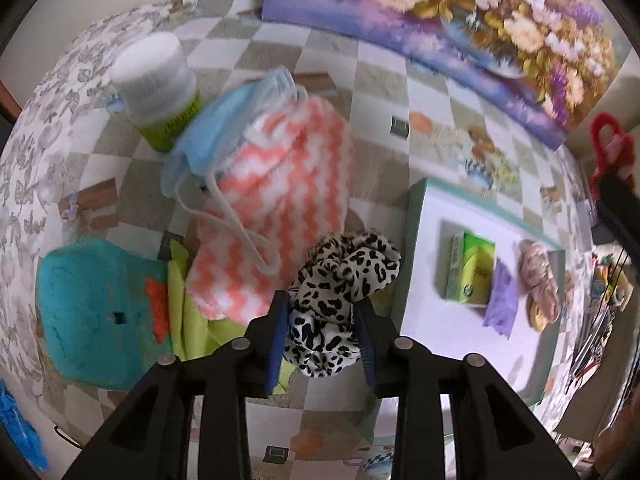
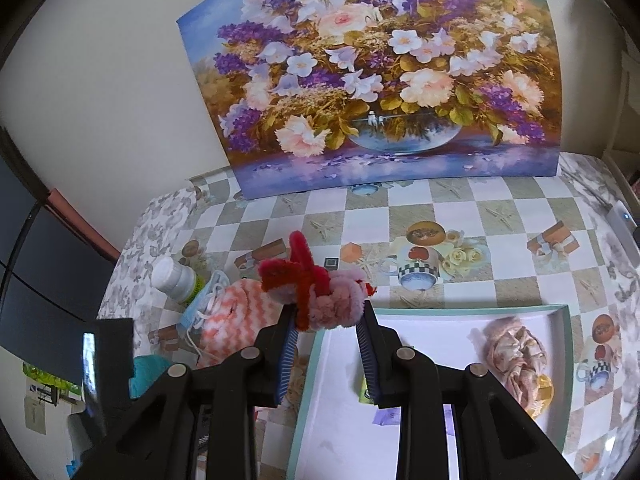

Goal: Organize soft objects
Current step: 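Carry the scrunchie into the tray with the left gripper while the right drops the hair tie there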

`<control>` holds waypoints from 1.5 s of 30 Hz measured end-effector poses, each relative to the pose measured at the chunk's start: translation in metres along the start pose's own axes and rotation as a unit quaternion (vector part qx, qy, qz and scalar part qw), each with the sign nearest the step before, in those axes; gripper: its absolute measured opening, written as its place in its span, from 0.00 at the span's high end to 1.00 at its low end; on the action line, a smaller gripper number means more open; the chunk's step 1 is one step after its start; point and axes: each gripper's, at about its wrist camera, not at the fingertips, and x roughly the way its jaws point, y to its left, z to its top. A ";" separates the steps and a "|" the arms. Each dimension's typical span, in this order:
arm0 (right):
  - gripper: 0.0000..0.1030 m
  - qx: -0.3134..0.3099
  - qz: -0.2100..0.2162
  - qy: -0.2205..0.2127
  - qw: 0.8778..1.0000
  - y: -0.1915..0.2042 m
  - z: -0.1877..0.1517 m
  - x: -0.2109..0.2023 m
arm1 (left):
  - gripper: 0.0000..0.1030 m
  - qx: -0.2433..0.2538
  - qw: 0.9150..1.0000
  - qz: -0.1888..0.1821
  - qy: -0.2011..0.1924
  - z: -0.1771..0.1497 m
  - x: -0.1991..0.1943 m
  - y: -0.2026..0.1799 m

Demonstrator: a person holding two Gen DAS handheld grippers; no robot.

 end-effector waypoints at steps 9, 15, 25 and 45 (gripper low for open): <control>0.70 0.011 -0.007 -0.006 1.000 -0.012 -0.007 -0.020 | 0.56 0.027 0.999 0.025 0.018 -0.014 0.018 -0.013; 0.70 0.023 -0.011 -0.011 1.000 -0.026 -0.017 -0.036 | 0.71 0.050 0.998 0.038 0.007 -0.020 0.019 -0.023; 0.70 0.061 -0.053 0.013 0.997 -0.065 -0.040 -0.046 | 0.72 0.096 0.993 0.016 -0.063 -0.029 -0.028 -0.063; 0.68 0.176 -0.151 0.154 0.961 -0.174 -0.095 0.002 | 0.62 0.165 0.986 -0.011 0.033 -0.061 0.021 -0.135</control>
